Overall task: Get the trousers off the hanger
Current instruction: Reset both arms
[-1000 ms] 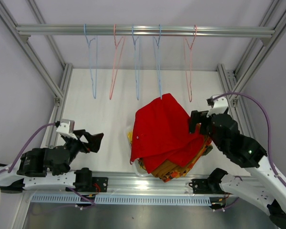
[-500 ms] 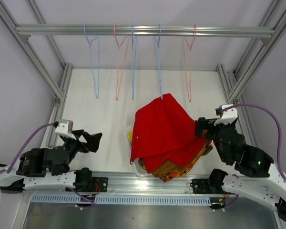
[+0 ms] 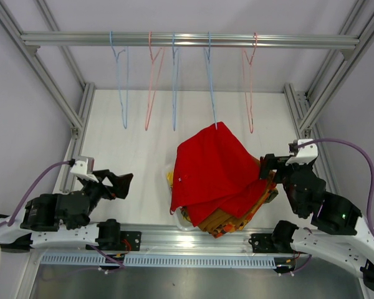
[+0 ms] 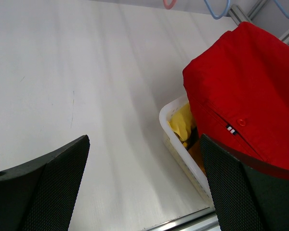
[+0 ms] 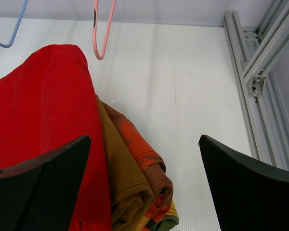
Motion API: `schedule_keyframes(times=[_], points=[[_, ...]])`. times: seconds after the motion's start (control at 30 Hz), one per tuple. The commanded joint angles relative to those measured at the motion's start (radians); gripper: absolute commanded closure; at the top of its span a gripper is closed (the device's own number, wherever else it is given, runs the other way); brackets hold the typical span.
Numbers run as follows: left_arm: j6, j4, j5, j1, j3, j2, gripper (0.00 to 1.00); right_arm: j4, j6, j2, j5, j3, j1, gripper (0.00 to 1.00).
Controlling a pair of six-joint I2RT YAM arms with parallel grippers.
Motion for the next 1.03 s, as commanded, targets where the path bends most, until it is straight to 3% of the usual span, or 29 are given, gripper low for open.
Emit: schedule_keyframes(times=[0.0,1.0], points=[[-0.014,0.000,-0.018,0.000,0.007,-0.004,0.00,0.034,0.016,0.008,0.042,-0.005,0.003,0.00],[-0.017,-0.001,-0.019,0.000,0.007,-0.002,0.01,0.007,0.033,0.029,-0.024,-0.001,0.000,0.00]])
